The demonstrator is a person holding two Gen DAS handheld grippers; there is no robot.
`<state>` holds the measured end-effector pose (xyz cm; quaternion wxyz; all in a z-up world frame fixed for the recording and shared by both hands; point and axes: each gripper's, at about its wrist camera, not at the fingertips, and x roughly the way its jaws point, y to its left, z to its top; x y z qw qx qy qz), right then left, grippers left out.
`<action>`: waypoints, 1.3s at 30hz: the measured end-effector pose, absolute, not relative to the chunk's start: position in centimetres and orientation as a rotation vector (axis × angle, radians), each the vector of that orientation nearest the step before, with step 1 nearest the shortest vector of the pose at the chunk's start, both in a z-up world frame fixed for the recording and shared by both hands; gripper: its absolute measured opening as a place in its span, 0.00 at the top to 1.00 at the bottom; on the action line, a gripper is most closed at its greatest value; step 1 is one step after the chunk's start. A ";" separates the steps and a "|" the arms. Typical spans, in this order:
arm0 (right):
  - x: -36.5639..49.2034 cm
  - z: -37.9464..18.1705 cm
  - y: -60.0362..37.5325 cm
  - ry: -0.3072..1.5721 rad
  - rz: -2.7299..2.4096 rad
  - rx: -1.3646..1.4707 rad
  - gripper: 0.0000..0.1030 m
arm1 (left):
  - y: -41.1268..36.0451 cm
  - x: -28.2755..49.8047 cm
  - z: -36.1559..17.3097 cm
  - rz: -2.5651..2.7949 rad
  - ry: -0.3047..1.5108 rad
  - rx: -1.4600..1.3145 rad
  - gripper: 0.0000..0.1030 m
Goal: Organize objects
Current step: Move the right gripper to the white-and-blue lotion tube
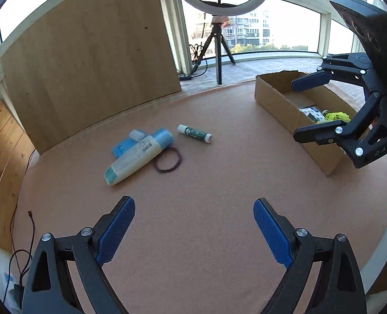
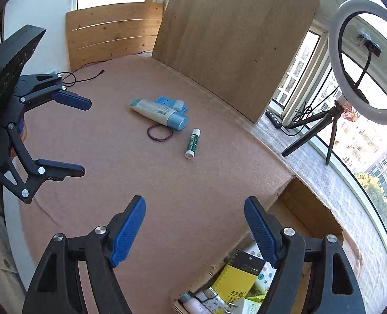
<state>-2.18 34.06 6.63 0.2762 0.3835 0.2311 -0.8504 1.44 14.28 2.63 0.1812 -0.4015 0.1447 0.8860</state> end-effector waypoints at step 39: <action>-14.3 -2.9 12.8 0.110 -2.087 1.551 0.26 | -10.0 4.4 6.1 2.914 -0.058 -1.307 0.03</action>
